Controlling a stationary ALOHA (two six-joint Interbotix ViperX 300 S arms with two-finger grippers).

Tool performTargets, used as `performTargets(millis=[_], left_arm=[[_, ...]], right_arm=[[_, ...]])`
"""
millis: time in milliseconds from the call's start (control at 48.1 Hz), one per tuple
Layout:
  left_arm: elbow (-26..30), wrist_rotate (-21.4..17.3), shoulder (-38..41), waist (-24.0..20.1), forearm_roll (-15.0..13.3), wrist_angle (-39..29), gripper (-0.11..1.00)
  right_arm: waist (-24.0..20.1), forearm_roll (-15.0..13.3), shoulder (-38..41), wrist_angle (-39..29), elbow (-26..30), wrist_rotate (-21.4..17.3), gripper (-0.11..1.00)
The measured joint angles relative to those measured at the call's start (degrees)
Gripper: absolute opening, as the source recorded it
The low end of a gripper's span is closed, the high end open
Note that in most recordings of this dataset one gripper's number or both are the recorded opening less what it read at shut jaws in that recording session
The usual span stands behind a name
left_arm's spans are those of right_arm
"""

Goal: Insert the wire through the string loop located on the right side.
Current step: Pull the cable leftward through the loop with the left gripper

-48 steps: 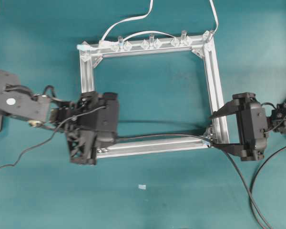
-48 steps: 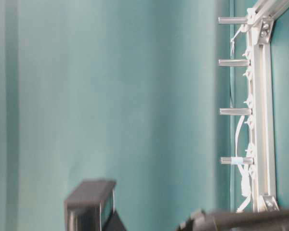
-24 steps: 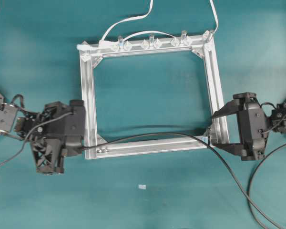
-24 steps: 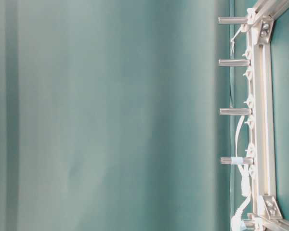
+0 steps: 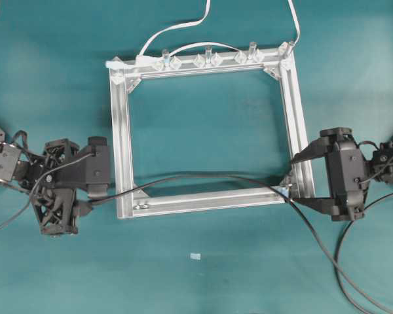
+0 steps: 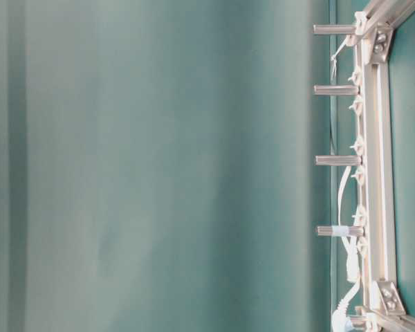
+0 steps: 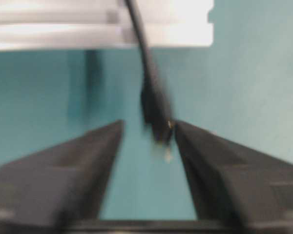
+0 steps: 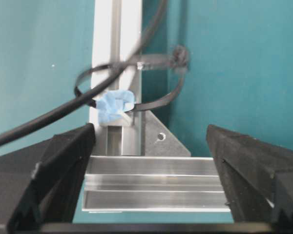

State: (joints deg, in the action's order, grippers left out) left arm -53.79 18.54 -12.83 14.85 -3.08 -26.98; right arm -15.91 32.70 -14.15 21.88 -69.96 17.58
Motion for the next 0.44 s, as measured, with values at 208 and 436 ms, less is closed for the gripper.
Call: performTargets(millis=[208, 436], left_arm=[[0.4, 0.2, 0.3, 0.1, 0.0, -0.5, 0.77], [0.4, 0.2, -0.4, 0.1, 0.1, -0.5, 0.80]], right_arm=[[-0.1, 0.0, 0.0, 0.0, 0.1, 0.0, 0.97], [-0.1, 0.0, -0.5, -0.1, 0.3, 0.0, 0.97]])
